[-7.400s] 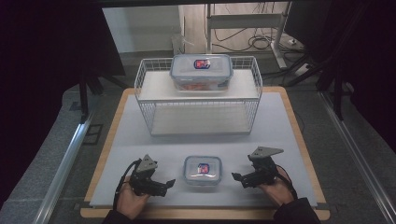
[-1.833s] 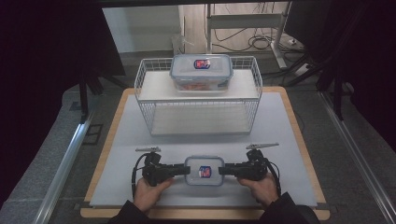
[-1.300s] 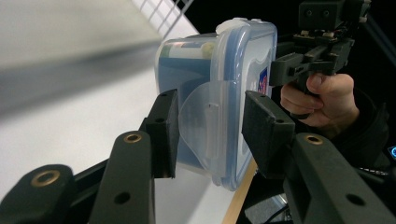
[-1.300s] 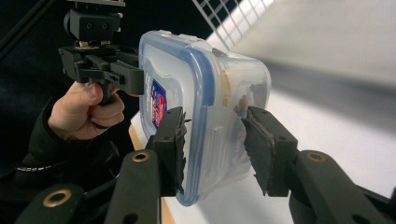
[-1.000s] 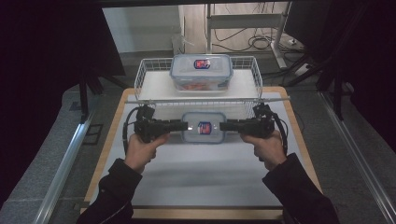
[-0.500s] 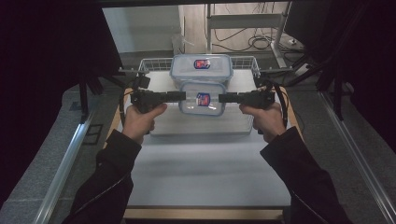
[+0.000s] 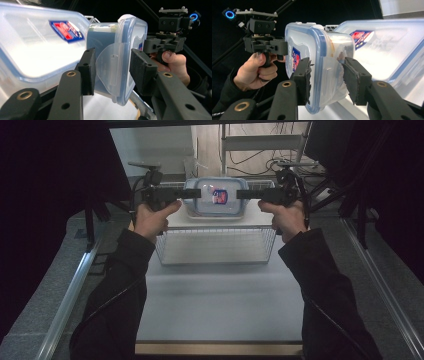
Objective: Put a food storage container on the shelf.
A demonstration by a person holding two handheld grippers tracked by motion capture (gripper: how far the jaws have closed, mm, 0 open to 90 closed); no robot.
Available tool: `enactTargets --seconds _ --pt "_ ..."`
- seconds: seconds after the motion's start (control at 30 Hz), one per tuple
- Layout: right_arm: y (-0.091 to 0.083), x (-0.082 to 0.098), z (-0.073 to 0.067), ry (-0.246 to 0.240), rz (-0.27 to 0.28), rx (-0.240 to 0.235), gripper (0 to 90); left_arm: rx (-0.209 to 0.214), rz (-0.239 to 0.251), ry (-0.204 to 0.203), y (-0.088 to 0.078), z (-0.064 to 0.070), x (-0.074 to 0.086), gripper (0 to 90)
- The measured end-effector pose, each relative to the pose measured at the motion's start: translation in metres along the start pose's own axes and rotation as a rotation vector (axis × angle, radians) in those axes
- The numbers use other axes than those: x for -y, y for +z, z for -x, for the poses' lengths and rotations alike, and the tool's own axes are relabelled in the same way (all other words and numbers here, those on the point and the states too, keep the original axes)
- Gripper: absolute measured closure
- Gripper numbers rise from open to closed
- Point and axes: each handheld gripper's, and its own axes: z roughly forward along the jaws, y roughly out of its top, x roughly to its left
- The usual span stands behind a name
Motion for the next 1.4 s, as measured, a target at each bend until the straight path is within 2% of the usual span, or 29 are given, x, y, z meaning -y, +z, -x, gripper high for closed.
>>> enactTargets --seconds 0.23,0.4,0.47,0.6,0.87,1.1,1.17,1.2,1.23,1.27,1.37,1.4 --pt "0.007 -0.02 0.005 0.006 0.018 -0.002 57.6 -0.006 0.026 -0.01 0.0 -0.006 -0.012 57.5" --pt "0.014 -0.028 0.008 0.007 0.026 -0.004 57.6 -0.016 0.044 -0.033 -0.003 -0.014 -0.018 57.4" --pt "0.02 -0.031 0.014 0.018 0.031 -0.005 57.5 -0.023 0.044 -0.046 -0.001 -0.019 -0.019 57.3" --pt "0.022 -0.032 0.019 0.03 0.035 -0.006 57.5 -0.025 0.034 -0.061 0.003 -0.024 -0.019 57.2" --pt "0.023 -0.029 0.028 0.057 0.048 -0.004 57.3 -0.033 0.048 -0.053 0.008 -0.028 -0.021 56.8" --pt "0.024 -0.027 0.027 0.034 0.057 0.008 56.6 -0.018 0.066 -0.056 0.009 -0.032 -0.019 56.0" --pt "0.024 -0.027 0.027 0.029 0.065 0.018 56.1 -0.03 0.068 -0.053 0.009 -0.032 -0.019 55.5" --pt "0.025 -0.027 0.027 0.019 0.073 0.039 55.3 -0.053 0.057 -0.045 0.011 -0.032 -0.018 54.4" --pt "0.025 -0.027 0.027 0.019 0.073 0.039 55.3 -0.053 0.057 -0.045 0.011 -0.032 -0.018 55.2" --pt "0.027 -0.027 0.027 0.004 0.079 0.065 53.7 -0.06 0.056 -0.044 0.012 -0.033 -0.017 55.2" --pt "0.029 -0.026 0.027 -0.003 0.087 0.09 52.9 -0.061 0.057 -0.039 0.013 -0.034 -0.016 52.8" --pt "0.03 -0.026 0.03 -0.003 0.098 0.108 55.1 -0.051 0.065 -0.056 0.014 -0.036 -0.015 51.2"
